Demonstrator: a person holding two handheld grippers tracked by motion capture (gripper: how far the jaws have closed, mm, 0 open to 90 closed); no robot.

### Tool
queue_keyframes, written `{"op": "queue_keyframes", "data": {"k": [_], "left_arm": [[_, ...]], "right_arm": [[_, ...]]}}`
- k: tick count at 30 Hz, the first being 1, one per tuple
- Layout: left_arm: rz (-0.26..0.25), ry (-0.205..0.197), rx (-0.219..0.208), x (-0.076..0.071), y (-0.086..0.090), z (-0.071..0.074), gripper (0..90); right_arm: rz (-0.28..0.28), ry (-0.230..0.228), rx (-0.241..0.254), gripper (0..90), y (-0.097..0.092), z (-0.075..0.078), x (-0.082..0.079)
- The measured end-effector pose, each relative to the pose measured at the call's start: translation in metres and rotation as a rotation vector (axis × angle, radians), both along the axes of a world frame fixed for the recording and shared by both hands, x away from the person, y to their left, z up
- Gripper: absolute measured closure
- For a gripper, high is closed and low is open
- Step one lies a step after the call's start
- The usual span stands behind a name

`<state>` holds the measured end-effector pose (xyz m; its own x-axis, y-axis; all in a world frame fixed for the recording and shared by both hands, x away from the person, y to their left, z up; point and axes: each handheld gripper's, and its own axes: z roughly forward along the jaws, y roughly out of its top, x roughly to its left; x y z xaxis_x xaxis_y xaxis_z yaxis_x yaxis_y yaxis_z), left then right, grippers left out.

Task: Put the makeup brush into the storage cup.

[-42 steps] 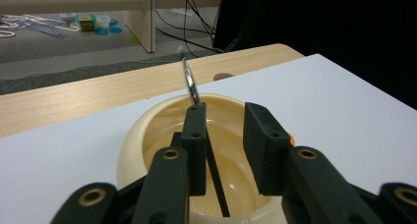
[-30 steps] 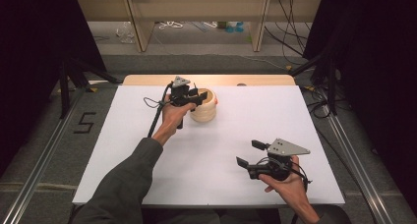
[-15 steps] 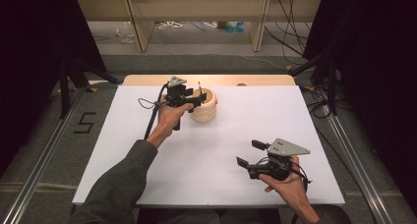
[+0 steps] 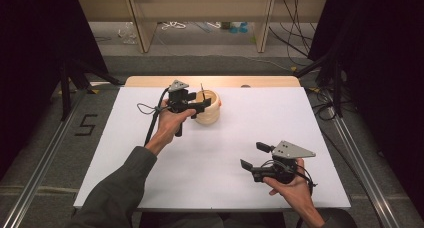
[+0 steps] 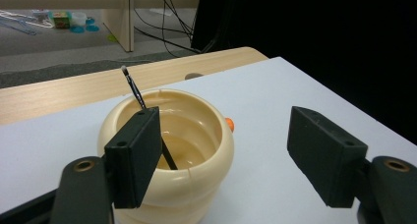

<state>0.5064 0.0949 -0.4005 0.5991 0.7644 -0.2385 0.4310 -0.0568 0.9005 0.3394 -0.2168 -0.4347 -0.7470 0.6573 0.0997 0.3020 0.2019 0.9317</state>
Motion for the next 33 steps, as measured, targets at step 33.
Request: {"op": "queue_keyframes", "data": {"k": [33], "left_arm": [[-0.026, -0.005, 0.015, -0.031, 0.005, -0.004, 25.4]], "right_arm": [[-0.007, -0.023, -0.015, 18.1, -0.002, 0.001, 0.0]]}}
